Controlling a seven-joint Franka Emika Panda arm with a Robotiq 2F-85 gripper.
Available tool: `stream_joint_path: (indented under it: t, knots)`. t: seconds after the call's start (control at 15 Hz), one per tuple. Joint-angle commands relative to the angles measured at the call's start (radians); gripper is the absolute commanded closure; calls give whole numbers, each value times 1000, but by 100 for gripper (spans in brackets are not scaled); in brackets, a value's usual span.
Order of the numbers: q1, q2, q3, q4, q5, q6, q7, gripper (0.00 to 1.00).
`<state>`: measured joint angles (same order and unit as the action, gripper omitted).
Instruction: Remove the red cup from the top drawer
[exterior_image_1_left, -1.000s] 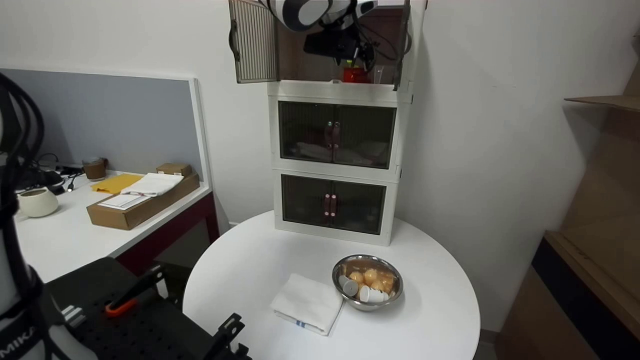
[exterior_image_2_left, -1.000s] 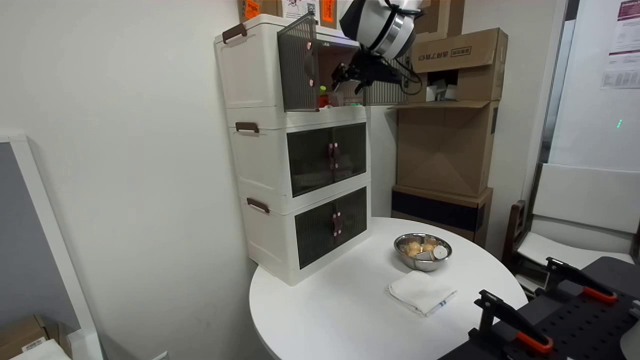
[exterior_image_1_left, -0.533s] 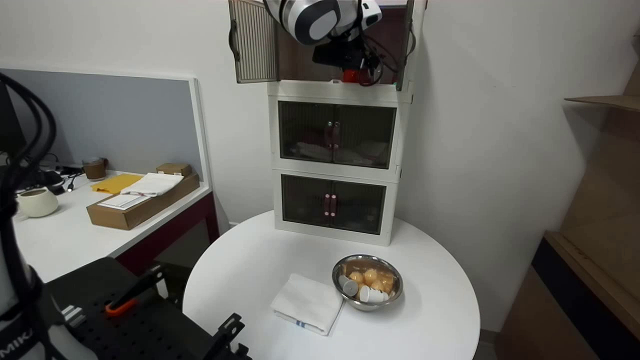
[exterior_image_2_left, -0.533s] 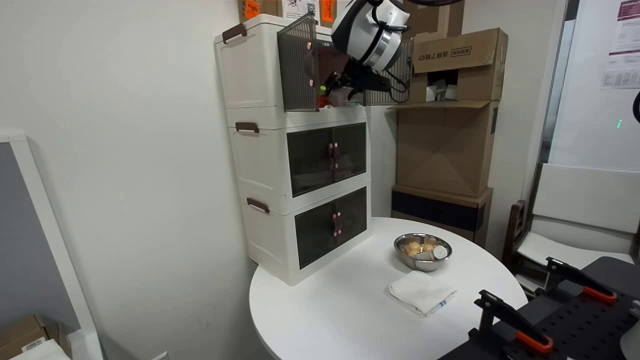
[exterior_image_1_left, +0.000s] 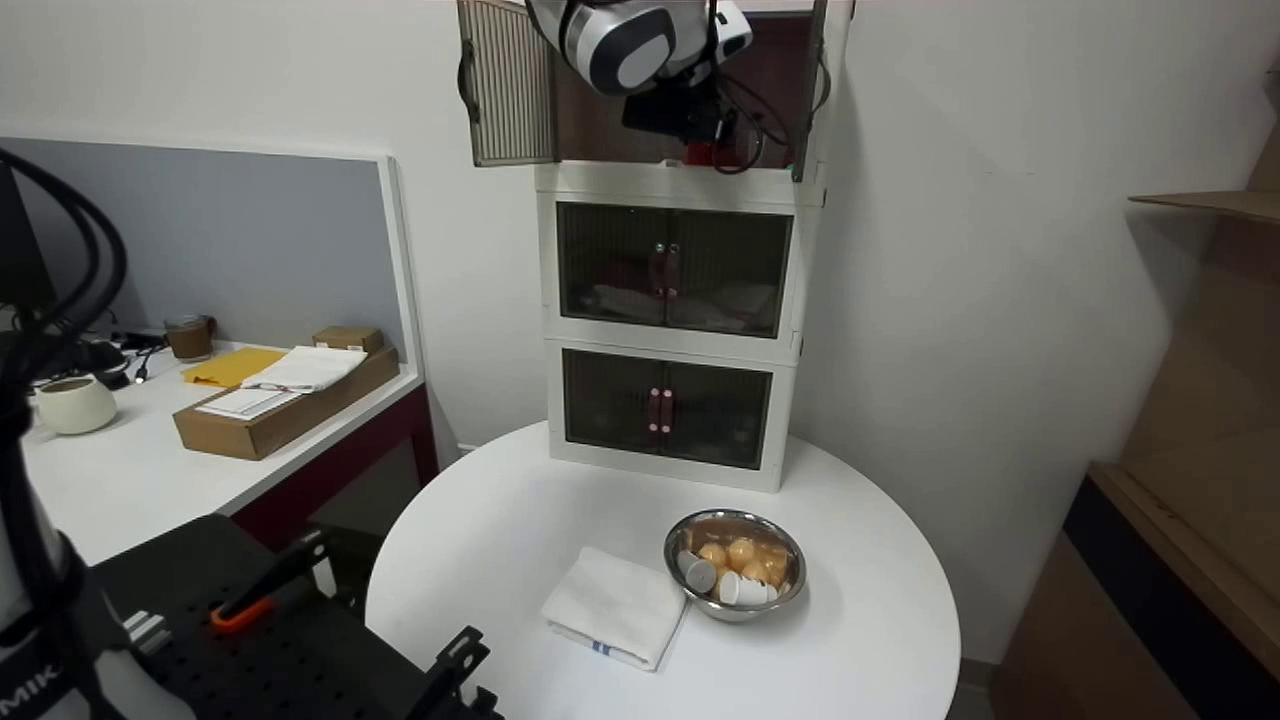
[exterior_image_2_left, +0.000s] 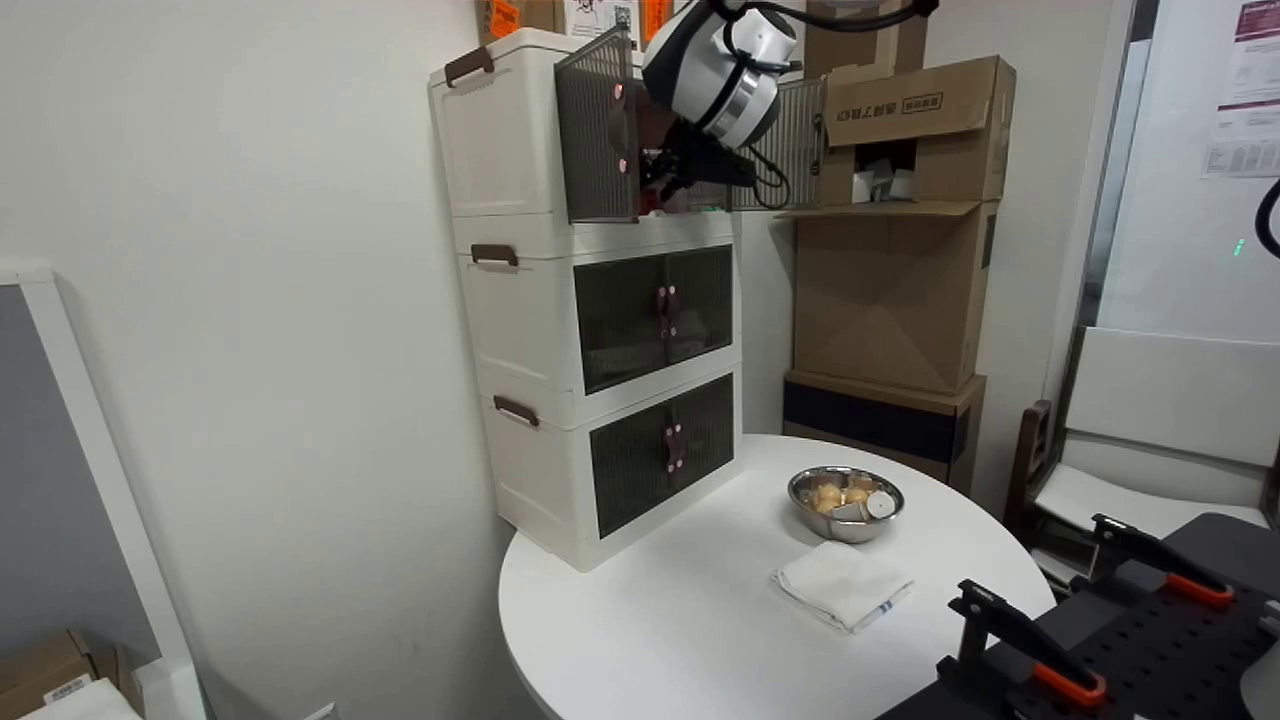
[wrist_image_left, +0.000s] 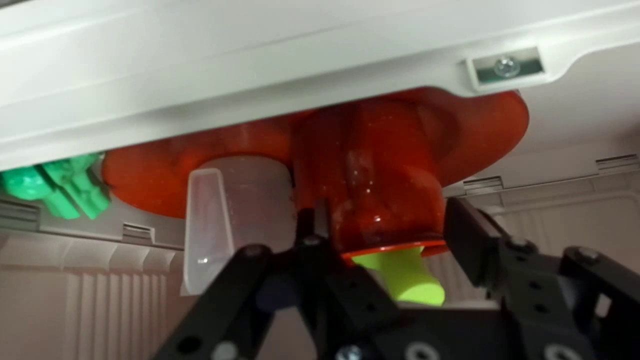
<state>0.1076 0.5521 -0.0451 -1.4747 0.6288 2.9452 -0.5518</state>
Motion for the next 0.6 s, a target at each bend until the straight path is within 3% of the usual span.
stream_joint_path:
  t: [0.0, 0.27, 0.53]
  knots:
    - [-28, 35, 35, 58, 12, 2, -40, 71]
    - [-39, 39, 45, 63, 9, 9, -43, 99]
    - [-45, 18, 51, 53, 14, 9, -40, 96]
